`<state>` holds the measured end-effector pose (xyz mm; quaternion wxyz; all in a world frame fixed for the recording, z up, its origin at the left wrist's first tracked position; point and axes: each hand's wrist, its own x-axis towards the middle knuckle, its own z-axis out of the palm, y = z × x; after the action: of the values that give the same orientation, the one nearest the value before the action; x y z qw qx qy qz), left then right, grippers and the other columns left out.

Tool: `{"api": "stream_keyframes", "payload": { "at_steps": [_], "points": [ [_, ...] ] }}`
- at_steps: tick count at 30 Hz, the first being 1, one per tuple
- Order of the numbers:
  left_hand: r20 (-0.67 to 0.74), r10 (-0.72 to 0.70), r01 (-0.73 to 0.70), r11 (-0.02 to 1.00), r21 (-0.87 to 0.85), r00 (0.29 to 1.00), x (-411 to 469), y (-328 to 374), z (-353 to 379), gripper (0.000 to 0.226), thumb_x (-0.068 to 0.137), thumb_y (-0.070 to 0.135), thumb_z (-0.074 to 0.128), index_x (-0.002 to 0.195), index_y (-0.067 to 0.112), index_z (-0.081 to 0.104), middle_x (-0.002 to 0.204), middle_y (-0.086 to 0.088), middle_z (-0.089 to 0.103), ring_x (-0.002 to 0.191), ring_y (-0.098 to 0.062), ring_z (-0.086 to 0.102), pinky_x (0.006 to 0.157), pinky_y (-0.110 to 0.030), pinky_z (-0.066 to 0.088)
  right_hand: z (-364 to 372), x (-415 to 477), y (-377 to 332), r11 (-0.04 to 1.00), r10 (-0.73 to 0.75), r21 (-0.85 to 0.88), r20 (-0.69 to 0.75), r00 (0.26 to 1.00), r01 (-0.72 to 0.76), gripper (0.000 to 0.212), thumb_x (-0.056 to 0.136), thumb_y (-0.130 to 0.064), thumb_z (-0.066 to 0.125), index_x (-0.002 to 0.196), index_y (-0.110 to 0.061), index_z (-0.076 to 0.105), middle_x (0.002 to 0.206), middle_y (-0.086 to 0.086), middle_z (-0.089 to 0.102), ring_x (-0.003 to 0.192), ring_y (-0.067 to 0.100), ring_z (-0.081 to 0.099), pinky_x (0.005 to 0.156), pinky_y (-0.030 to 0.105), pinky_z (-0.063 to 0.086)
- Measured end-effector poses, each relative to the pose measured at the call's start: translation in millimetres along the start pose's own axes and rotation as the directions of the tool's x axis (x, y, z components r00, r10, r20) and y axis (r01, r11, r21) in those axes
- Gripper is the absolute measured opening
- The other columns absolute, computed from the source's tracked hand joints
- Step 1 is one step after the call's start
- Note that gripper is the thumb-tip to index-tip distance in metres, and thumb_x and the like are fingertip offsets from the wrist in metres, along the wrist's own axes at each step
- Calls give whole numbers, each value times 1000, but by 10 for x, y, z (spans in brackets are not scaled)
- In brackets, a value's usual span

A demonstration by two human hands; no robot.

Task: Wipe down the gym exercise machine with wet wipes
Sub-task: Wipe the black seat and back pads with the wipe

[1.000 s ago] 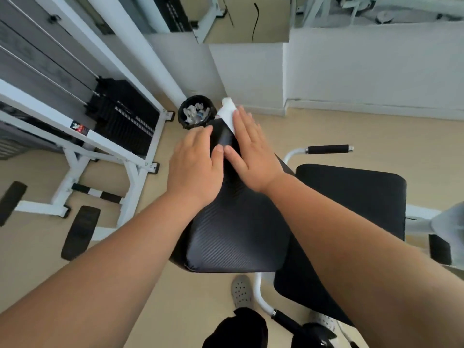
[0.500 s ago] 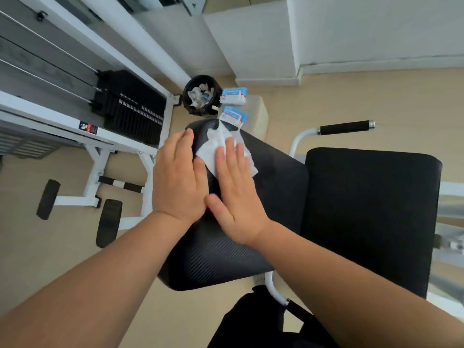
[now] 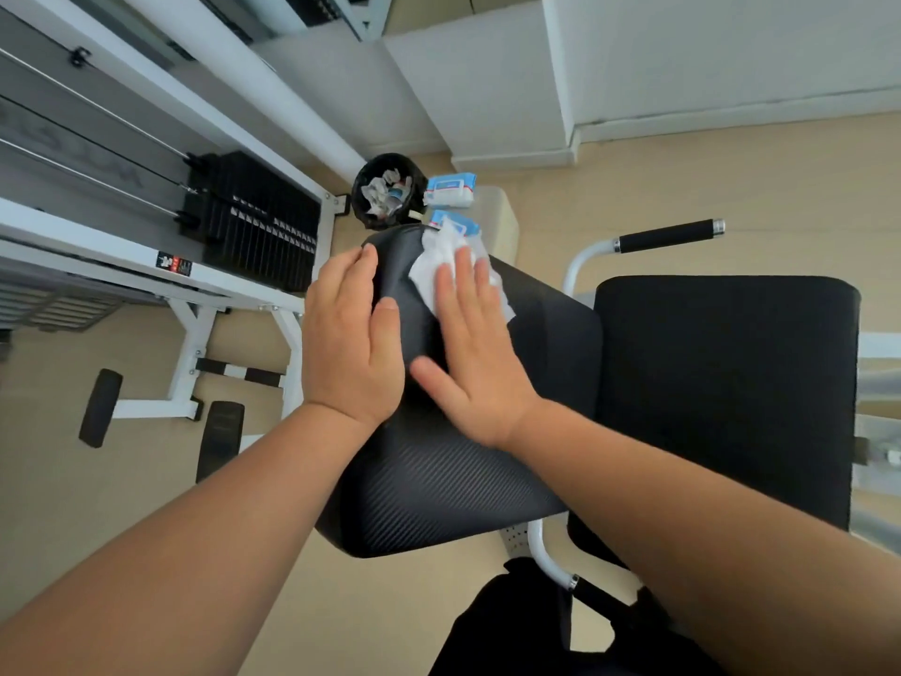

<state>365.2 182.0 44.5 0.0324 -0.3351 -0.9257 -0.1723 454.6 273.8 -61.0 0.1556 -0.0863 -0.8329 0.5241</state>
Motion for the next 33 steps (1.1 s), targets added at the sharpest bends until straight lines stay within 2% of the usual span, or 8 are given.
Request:
{"api": "stream_keyframes", "payload": {
  "at_steps": [4, 9, 11, 16, 20, 25, 29, 33],
  "points": [
    [-6, -4, 3, 998, -66, 1000, -13, -23, -2, 62, 95, 30, 30, 141, -5, 52, 145, -18, 51, 135, -28, 46, 117, -40, 34, 352, -1031, 64, 988, -143, -37, 144, 979, 150, 95, 101, -69, 24, 161, 1, 4, 169, 25, -7, 156, 46, -9, 124, 66, 5],
    [-4, -31, 30, 993, -114, 1000, -2, -23, -10, 65, 93, 35, 28, 141, -1, 53, 144, -14, 51, 134, -25, 45, 114, -20, 25, 367, -1044, 467, 885, 460, 43, 84, 884, -464, 102, 92, -83, 13, 158, -12, -18, 165, 7, -32, 153, 26, -31, 126, 56, -4],
    [-7, -41, 40, 985, -166, 999, 13, -25, -28, 66, 92, 36, 28, 139, -1, 56, 143, -13, 53, 133, -21, 45, 111, -10, 22, 215, -514, 351, 830, 533, 163, 49, 844, -534, 106, 85, -80, 12, 159, -12, -19, 167, 8, -30, 153, 25, -32, 126, 51, -10],
    [-83, -244, 162, 825, -541, 966, -34, -67, -151, 53, 87, 39, 34, 119, 18, 71, 129, -2, 64, 125, -15, 56, 112, -41, 41, 84, 5, -367, 982, 177, 74, -24, 984, -174, 98, 93, -70, 20, 162, -6, -7, 169, 14, -21, 154, 32, -27, 126, 46, -16],
    [-55, -259, 200, 846, -494, 964, -480, -140, -349, 37, 97, 23, 40, 117, 17, 70, 120, 3, 66, 116, -9, 59, 105, -39, 45, 434, -860, -552, 985, -166, -34, 40, 985, 168, 95, 102, -69, 21, 160, 5, 7, 169, 25, -7, 156, 43, -13, 126, 62, -1],
    [-6, -25, 22, 948, -318, 1000, -1221, -363, -431, 39, 102, 18, 38, 128, 8, 65, 133, 0, 59, 129, -16, 52, 113, -39, 40, 738, -1899, 15, 986, 118, -132, 88, 989, -106, 95, 103, -71, 23, 161, 0, -2, 170, 17, -16, 157, 39, -15, 122, 67, 9],
    [-18, 41, -44, 957, -285, 999, -1427, -433, -321, 49, 100, 23, 36, 139, 2, 56, 145, -10, 51, 137, -22, 45, 118, -41, 34, 548, -1076, 23, 935, 353, 27, -13, 936, -352, 101, 97, -78, 15, 162, -4, -10, 170, 9, -22, 156, 27, -25, 126, 56, -4],
    [-122, 76, -116, 925, -363, 990, -1416, -465, -216, 49, 98, 22, 36, 132, -7, 58, 139, -19, 52, 131, -29, 50, 114, -47, 38, 316, -288, -435, 966, 257, 67, -101, 961, -251, 94, 95, -68, 20, 164, -6, 1, 172, 13, -13, 157, 30, -19, 127, 53, -6]
  ]
}}
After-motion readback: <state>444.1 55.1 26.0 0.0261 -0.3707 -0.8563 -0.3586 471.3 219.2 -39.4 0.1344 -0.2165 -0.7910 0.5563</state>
